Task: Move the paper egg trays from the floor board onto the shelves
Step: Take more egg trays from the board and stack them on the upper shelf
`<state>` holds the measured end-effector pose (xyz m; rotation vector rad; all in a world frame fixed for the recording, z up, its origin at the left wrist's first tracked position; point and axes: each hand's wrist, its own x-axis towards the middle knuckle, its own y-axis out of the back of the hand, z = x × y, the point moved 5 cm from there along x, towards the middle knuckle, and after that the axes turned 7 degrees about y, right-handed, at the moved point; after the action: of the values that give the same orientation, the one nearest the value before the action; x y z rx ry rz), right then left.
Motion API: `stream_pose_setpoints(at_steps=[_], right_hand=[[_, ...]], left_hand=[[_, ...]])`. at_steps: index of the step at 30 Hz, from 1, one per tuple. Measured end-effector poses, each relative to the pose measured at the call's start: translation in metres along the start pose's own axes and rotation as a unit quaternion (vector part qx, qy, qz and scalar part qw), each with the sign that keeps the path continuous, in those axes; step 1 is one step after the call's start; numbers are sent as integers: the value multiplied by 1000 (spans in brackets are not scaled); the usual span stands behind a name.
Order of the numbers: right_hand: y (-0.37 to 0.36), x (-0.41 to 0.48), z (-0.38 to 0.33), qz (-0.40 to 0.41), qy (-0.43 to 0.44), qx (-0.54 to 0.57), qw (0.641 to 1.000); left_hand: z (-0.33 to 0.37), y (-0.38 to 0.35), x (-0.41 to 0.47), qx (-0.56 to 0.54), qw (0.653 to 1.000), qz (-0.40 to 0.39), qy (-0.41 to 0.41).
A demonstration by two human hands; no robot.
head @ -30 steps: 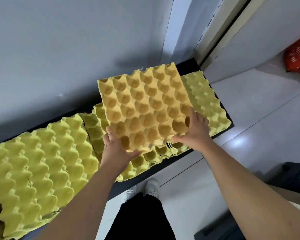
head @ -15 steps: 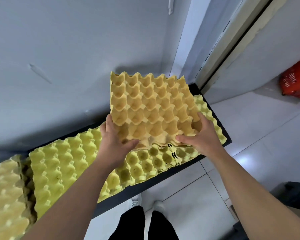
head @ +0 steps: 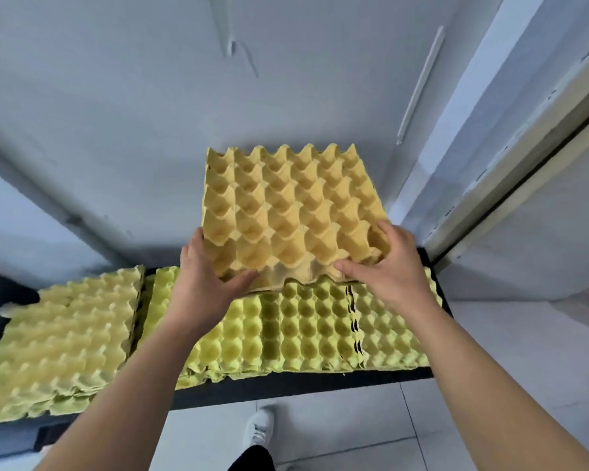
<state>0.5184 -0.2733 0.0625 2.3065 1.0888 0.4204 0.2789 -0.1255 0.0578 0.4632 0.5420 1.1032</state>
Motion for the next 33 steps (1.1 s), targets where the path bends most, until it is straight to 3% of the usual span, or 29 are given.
stream_pose_setpoints(at_steps=[6,15,26,33], right_hand=[[-4,-8,-118,-13,121,-14,993],[-38,-44,-308,-19,289,9,957],[-149,-139,-521,-40,401,81,911],[-237,-184,-638,-49,425,106,897]], left_hand=[[12,114,-53,-22,991,131,-18],[13,294,-135,-49,951,301,-55],[-54,519,-235,-73,908,405,-78],[-109,658,-265,-47,884,460,-66]])
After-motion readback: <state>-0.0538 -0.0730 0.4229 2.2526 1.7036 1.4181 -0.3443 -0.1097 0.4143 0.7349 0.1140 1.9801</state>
